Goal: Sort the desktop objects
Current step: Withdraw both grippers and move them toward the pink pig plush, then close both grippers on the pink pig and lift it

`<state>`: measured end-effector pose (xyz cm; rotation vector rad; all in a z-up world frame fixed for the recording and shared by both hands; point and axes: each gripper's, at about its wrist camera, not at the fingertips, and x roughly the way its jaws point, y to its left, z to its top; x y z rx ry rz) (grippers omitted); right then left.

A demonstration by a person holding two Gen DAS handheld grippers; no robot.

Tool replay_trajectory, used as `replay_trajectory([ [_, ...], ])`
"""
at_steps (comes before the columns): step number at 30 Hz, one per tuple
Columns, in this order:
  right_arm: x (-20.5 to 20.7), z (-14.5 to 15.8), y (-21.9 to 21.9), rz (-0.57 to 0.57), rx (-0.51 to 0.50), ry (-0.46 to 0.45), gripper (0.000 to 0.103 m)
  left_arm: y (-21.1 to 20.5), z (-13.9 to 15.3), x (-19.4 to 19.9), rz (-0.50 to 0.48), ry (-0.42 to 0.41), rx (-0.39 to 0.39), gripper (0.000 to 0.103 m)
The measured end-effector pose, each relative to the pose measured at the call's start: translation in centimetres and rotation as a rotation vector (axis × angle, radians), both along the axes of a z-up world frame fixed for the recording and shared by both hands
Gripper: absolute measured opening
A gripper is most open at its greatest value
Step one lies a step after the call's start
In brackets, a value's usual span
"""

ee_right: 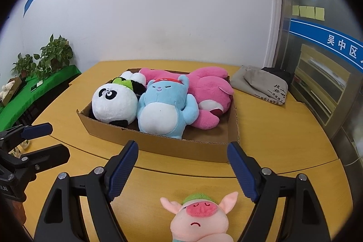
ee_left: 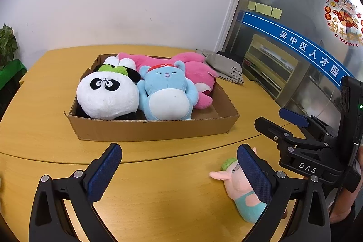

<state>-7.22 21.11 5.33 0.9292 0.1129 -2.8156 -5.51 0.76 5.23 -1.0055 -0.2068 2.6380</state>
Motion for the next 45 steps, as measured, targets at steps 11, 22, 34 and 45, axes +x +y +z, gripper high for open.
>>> replay_trajectory([
  [11, 0.3, -0.1, 0.6, 0.007, -0.019, -0.004, 0.081, 0.9, -0.2, -0.3, -0.006, -0.01, 0.006, 0.103],
  [22, 1.0, -0.6, 2.6, -0.006, -0.047, -0.01, 0.081, 2.9, -1.6, -1.5, -0.051, -0.061, 0.031, 0.103],
  [34, 5.2, -9.4, 6.9, 0.091, -0.05, -0.252, 0.081, 7.9, -10.0, -7.4, -0.236, -0.329, 0.135, 0.103],
  [45, 5.6, -14.6, 10.0, 0.188, -0.305, -0.403, 0.078, 8.0, -15.5, -8.3, -0.275, -0.476, 0.306, 0.103],
])
